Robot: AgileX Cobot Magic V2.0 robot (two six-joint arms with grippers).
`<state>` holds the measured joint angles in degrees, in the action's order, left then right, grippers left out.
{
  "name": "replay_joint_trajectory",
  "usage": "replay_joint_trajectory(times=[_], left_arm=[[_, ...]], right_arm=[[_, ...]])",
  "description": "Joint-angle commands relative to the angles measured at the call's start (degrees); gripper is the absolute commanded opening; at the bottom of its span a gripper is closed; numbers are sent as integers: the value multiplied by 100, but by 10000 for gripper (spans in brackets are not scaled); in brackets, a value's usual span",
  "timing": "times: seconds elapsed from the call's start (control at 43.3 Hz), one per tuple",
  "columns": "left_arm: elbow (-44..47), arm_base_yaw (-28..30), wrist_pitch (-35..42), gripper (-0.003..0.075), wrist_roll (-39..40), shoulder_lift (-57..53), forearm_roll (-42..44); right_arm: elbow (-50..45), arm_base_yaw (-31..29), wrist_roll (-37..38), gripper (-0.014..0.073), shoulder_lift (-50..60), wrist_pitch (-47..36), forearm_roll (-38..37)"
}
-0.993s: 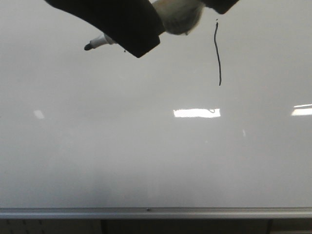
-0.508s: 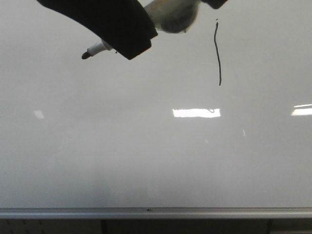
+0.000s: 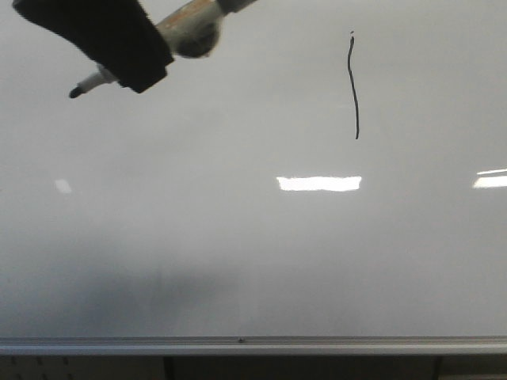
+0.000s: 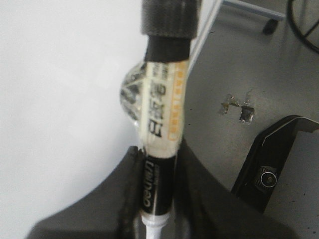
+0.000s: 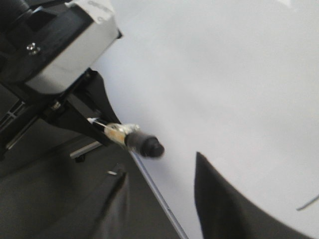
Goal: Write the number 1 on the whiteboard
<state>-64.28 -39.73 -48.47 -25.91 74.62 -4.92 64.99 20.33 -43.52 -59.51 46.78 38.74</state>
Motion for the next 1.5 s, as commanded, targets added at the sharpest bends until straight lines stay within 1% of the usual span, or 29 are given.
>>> replay_joint_trajectory(times=[0.0,0.046,0.115,0.208,0.231,0.277,0.323,0.416,0.508,0.577,0.647,0.854,0.947,1.201,1.362,1.409,1.478], left_arm=[[-51,531,314,-20,555,-136,-57],[52,846,399,-20,797,-158,-57],[274,1293,648,-20,1115,-216,-57],[680,1963,1007,-20,1450,-377,-57],[735,2055,1069,-20,1492,-397,-57],[933,2426,1154,-20,1588,-443,-57],[1074,2756,1208,-20,1625,-452,-57],[1316,3361,1283,-20,1712,-418,-57],[1516,3981,1463,-20,1712,-385,-57],[1559,4271,1668,-20,1712,-309,-57],[1559,4400,1938,-20,1712,-187,-57],[1559,4343,3036,-20,1712,373,-57],[1559,4343,3396,-20,1712,638,-57],[1559,4343,3896,-20,1712,1236,-57],[1559,4343,4017,-14,1712,1531,-57],[1559,4343,4040,1,1712,1581,-57],[1559,4343,4066,44,1712,1654,-57]], right_arm=[[-106,-409,451,139,343,-461,217],[-325,-632,676,61,543,-627,217],[-690,-946,801,6,830,-881,211],[-1269,-1347,802,-13,1254,-1193,211],[-1379,-1389,802,-16,1346,-1245,211],[-1625,-1511,802,-20,1567,-1378,211],[-1857,-1560,802,-23,1775,-1536,211],[-2217,-1566,802,-69,2147,-1759,217],[-2501,-1566,802,-67,2405,-1853,217],[-2609,-1566,802,-67,2481,-1880,222],[-2652,-1566,802,-67,2481,-1865,222],[-2671,-1566,802,-67,2481,-1878,227],[-2671,-1566,802,-67,2481,-1878,227],[-2671,-1566,802,-67,2481,-1872,227],[-2671,-1566,802,-67,2481,-1872,227],[-2671,-1566,802,-67,2481,-1872,227],[-2671,-1566,802,-67,2481,-1872,227]])
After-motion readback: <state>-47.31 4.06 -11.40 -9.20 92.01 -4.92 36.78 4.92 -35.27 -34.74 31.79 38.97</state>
